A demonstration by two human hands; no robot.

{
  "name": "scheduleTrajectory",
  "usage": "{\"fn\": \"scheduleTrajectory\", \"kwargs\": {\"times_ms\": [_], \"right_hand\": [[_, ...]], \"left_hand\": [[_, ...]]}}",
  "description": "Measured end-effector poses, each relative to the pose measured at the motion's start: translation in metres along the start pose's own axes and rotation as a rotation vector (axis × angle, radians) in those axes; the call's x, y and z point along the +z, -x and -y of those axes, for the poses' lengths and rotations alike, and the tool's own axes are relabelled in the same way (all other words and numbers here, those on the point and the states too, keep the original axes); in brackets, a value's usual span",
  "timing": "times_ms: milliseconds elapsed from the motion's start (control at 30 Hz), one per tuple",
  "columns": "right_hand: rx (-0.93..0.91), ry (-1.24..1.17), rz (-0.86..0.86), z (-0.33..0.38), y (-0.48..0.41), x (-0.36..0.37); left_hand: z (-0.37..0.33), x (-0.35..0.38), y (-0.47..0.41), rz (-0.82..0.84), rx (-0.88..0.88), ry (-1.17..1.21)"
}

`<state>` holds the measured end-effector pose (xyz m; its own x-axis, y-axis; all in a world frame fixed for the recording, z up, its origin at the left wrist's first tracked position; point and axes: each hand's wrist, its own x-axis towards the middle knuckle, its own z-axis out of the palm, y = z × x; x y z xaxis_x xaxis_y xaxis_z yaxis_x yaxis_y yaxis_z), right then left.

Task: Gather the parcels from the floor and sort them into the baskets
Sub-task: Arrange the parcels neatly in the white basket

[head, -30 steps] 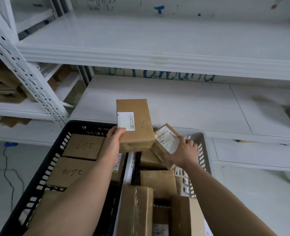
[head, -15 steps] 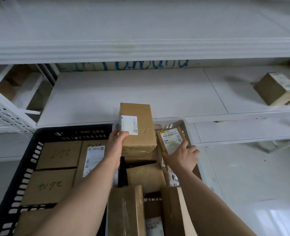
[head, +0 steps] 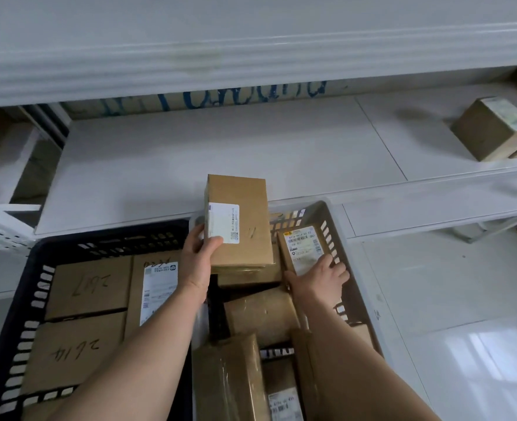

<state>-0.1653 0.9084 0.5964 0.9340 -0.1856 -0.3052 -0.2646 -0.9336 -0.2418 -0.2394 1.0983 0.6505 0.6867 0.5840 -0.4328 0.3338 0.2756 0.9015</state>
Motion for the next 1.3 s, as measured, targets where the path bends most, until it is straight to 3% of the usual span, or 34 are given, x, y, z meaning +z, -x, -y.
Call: {"fn": "scheduleTrajectory", "kwargs": {"times_ms": [233, 567, 767, 900, 1133, 1300], "right_hand": [[0.035, -0.105, 0.111, -0.004, -0.001, 0.015], [0.371, -0.606, 0.362, -0.006, -0.013, 0.01], [0.446, -0.822, 0.368, -0.011, -0.013, 0.008], [0.461, -0.856, 0.31, -0.01, -0.01, 0.008], [0.425, -0.837, 0.481, -0.005, -0.02, 0.01], [0.399, -0.862, 0.45, -0.01, -0.027, 0.01]], "left_hand": [[0.002, -0.005, -0.005, -0.037, 0.083, 0.015], [0.009, 0.007, -0.006, -0.051, 0.104, -0.016], [0.012, 0.009, -0.007, -0.063, 0.097, -0.008], [0.012, 0.01, -0.006, -0.078, 0.081, 0.001], [0.01, 0.013, -0.005, -0.083, 0.066, 0.016], [0.008, 0.014, -0.004, -0.1, 0.056, 0.023]]}}
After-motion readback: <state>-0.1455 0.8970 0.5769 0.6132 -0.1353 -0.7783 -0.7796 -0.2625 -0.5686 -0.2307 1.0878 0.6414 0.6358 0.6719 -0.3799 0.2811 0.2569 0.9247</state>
